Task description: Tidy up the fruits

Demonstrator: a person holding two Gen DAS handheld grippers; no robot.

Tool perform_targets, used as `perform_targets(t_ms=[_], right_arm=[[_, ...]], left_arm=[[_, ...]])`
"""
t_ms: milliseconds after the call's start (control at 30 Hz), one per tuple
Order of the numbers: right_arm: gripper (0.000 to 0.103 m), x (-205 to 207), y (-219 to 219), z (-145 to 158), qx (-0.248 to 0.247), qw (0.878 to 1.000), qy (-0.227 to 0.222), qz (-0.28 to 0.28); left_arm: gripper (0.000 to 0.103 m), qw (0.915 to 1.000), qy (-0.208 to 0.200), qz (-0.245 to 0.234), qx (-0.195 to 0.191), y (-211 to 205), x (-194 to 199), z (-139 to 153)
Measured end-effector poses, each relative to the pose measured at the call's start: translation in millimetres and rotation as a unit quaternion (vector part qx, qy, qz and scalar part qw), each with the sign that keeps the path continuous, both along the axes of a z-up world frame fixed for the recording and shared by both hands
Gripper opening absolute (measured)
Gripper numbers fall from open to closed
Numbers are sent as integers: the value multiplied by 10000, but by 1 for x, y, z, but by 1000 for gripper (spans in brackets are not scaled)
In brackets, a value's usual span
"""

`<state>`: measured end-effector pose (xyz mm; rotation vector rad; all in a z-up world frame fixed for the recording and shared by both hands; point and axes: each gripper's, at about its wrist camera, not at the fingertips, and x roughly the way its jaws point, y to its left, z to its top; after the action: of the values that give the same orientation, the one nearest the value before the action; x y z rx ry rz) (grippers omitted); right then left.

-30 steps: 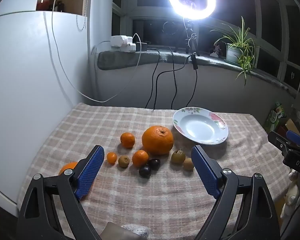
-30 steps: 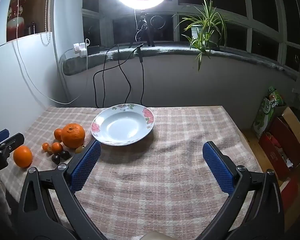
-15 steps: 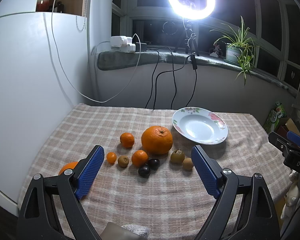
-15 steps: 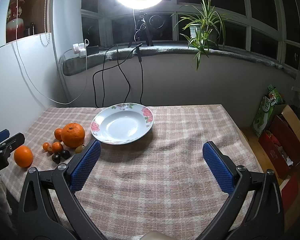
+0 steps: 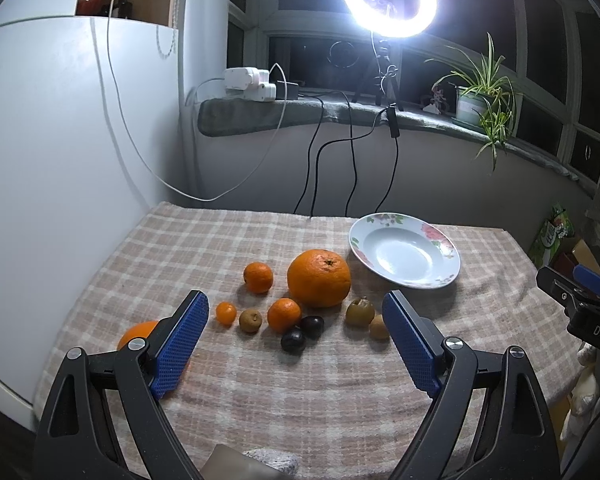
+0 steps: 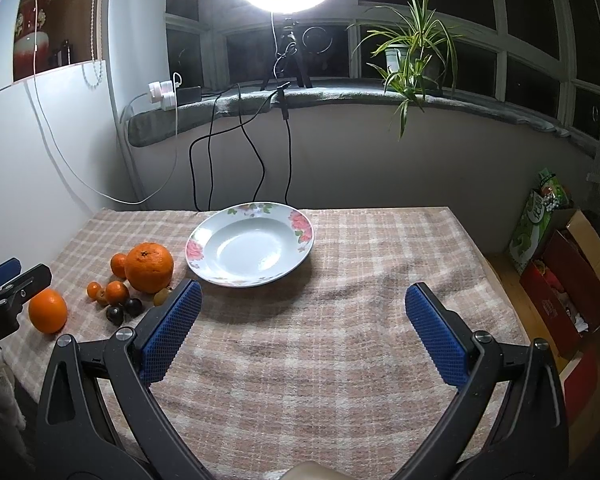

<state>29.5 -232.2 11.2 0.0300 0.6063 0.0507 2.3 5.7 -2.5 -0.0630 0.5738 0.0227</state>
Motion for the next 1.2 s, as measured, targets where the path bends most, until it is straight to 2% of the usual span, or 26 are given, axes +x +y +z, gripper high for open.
perform_targets(t_ms=[1200], right_arm=[[103, -1, 4, -3, 24, 10000, 55, 36]], left_arm=[[89, 10000, 29, -17, -36, 1, 2, -3]])
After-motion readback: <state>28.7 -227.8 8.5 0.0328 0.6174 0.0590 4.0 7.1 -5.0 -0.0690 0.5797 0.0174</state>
